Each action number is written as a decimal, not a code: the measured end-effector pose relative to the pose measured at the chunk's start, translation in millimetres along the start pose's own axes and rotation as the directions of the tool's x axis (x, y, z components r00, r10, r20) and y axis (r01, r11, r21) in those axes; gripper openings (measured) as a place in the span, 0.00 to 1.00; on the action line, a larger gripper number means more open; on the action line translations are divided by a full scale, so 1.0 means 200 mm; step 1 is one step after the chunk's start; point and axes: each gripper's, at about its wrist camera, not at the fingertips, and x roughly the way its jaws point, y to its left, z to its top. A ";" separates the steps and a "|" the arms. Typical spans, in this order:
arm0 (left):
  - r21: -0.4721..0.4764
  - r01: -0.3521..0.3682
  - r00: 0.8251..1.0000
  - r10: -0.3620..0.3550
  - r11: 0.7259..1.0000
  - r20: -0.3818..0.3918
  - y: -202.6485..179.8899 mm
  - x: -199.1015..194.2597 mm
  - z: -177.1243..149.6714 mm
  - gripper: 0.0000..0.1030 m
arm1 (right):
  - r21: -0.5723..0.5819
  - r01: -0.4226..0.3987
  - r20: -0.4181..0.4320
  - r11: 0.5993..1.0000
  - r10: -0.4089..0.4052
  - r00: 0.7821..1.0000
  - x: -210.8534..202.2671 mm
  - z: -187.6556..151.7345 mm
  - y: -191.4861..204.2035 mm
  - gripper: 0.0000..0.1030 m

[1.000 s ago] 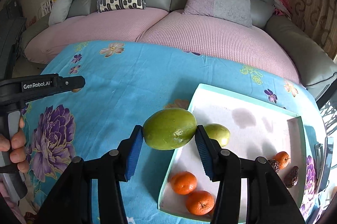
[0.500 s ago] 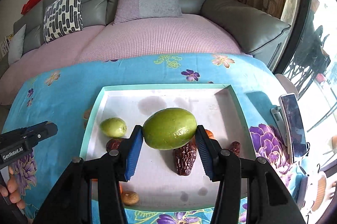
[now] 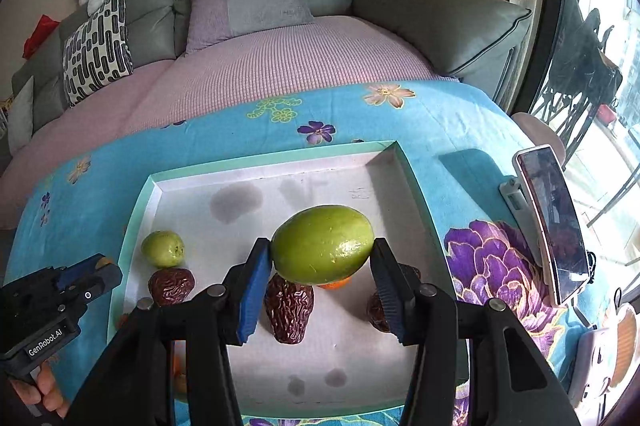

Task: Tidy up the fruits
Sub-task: 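Carry the brown fruit and the lime over the white tray, then open both grippers to drop the brown fruit and lime into the tray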

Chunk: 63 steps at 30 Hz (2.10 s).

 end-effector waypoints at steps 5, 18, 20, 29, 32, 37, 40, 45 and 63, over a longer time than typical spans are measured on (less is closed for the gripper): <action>0.002 -0.020 1.000 0.020 1.000 -0.017 -0.01 0.06 -0.02 0.28 | -0.011 -0.017 -0.001 1.000 0.017 1.000 0.09 0.00 -0.01 0.51; 0.039 -0.069 0.995 0.071 0.997 -0.066 -0.05 0.16 -0.07 0.28 | 0.004 -0.008 -0.048 1.000 0.009 0.999 0.16 -0.02 -0.04 0.51; 0.050 -0.079 0.994 0.082 0.996 -0.066 -0.06 0.17 -0.07 0.28 | 0.008 -0.011 -0.051 1.000 0.011 0.999 0.16 -0.02 -0.05 0.51; 0.065 -0.098 0.993 0.102 0.993 -0.066 -0.07 0.17 -0.07 0.28 | 0.006 -0.026 -0.056 1.000 0.026 0.998 0.16 -0.02 -0.05 0.51; 0.057 -0.096 0.993 0.100 0.994 -0.068 -0.07 0.17 -0.07 0.28 | -0.004 -0.029 -0.056 1.000 0.028 0.998 0.17 -0.01 -0.05 0.51; 0.069 -0.108 0.991 0.113 0.992 -0.072 -0.08 0.17 -0.07 0.29 | -0.021 -0.029 -0.061 0.999 0.028 0.998 0.19 0.00 -0.03 0.51; 0.078 -0.118 0.990 0.123 0.990 -0.072 -0.08 0.16 -0.07 0.33 | -0.010 -0.043 -0.077 0.999 0.042 0.996 0.20 0.00 -0.04 0.51; 0.069 -0.101 0.992 0.106 0.992 -0.063 -0.09 0.13 -0.08 0.47 | -0.018 -0.039 -0.098 0.999 0.037 0.995 0.22 -0.01 -0.03 0.55; -0.160 -0.225 0.974 0.228 0.961 0.003 0.16 -0.06 -0.04 0.76 | -0.032 -0.036 -0.103 0.999 0.033 0.994 0.19 0.00 -0.02 0.76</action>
